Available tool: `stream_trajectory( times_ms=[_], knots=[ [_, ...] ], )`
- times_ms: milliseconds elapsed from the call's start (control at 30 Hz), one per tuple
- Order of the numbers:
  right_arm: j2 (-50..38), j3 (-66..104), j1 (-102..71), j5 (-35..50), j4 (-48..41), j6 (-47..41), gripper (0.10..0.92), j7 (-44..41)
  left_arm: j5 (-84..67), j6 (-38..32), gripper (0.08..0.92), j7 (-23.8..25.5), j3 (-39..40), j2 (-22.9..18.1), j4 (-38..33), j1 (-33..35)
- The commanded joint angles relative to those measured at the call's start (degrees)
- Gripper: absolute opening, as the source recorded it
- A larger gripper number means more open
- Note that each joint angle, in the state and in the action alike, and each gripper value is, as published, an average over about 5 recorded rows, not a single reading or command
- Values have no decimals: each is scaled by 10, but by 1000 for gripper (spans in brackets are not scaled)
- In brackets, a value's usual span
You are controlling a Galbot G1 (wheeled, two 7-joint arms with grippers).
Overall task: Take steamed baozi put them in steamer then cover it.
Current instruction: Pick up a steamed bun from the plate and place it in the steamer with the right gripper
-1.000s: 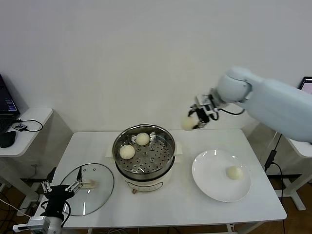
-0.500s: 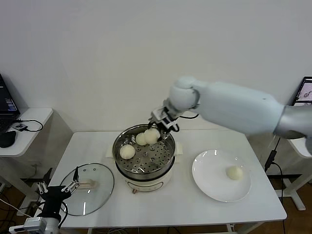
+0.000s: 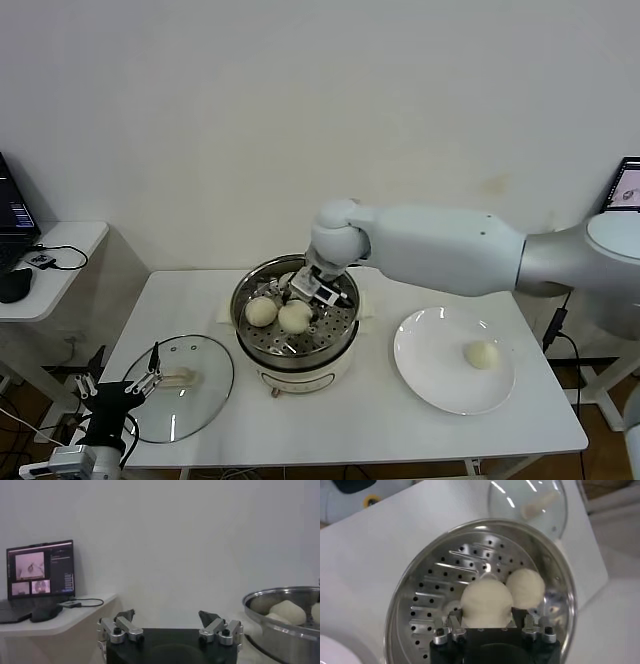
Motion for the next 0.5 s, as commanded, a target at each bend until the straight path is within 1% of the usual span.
stream_trajectory(
  times_ms=[33, 367, 500],
  knots=[
    [11, -9, -16, -31, 1, 48, 636, 4, 0, -1, 823, 0, 0, 0, 0, 0],
    [8, -8, -22, -20, 5, 46, 636, 9, 1, -3, 823, 0, 1, -1, 0, 3],
    [5, -6, -20, -20, 6, 44, 686, 12, 1, -3, 823, 0, 1, -1, -1, 3]
  ],
)
